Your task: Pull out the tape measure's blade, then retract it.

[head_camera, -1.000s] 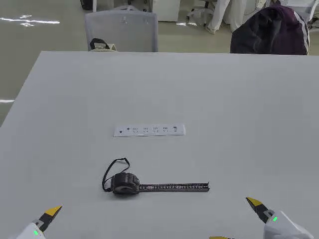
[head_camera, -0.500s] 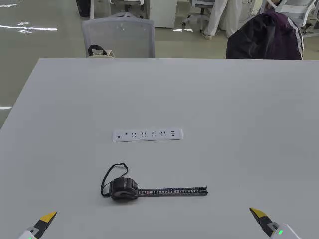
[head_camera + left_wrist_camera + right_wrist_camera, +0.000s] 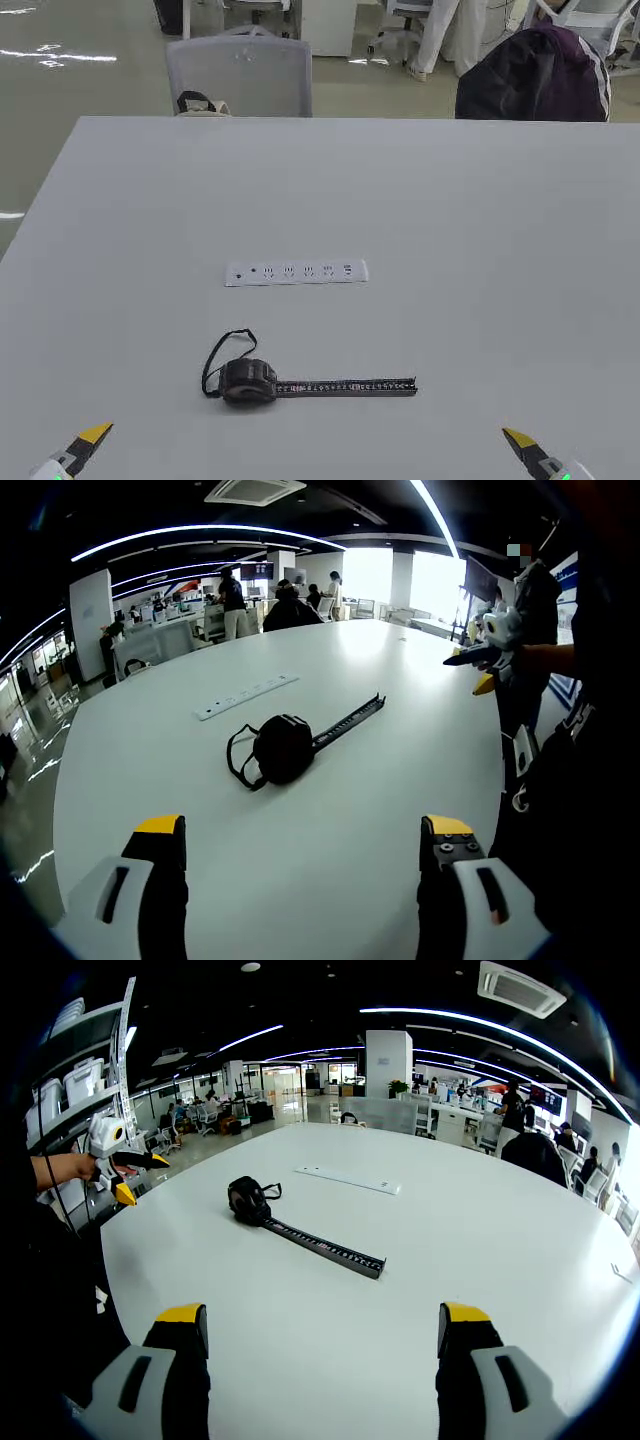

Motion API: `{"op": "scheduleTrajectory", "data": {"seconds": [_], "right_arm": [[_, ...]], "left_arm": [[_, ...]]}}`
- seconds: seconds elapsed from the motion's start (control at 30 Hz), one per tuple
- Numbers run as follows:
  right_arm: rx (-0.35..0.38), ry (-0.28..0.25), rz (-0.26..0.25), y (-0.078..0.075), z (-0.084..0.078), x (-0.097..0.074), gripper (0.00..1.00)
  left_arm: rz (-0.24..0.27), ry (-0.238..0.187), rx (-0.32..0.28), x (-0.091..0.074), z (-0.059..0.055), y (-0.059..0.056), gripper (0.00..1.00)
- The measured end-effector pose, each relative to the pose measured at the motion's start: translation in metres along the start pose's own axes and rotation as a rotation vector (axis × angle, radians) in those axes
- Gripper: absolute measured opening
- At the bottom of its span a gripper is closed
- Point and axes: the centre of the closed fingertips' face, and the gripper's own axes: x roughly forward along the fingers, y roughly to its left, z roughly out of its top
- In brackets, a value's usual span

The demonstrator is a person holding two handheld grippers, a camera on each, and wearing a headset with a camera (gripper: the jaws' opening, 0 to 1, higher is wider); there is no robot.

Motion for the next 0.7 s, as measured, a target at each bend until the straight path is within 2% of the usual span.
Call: {"op": "scheduleTrajectory", "data": {"seconds": [0.07,0.13,0.33,0.4,0.47,0.57,0.7], "right_arm": [[-0.002,0.001,0.002,-0.001,0.0,0.0,0.96],[-0.004,0.0,0.006,-0.001,0.0,0.0,0.96],[-0.012,0.004,0.012,-0.005,0.002,0.002,0.96],[-0.017,0.002,0.009,-0.007,0.002,0.003,0.95],[-0.023,-0.005,0.004,-0.009,0.005,0.004,0.95],[-0.019,-0.007,0.005,-0.013,0.006,0.008,0.94],[-0.025,0.003,0.022,-0.014,0.005,0.014,0.94]], "left_arm": [[-0.004,0.001,0.008,0.003,0.001,0.001,0.95],[-0.015,-0.018,0.038,0.005,0.005,0.0,0.92],[-0.036,0.002,0.059,0.019,0.012,0.0,0.87],[-0.025,0.002,0.064,0.024,0.017,0.002,0.86],[0.035,-0.006,0.055,0.028,0.022,0.011,0.87],[0.046,-0.03,0.043,0.039,0.032,0.007,0.87],[0.063,-0.021,0.047,0.054,0.033,0.005,0.87]]}}
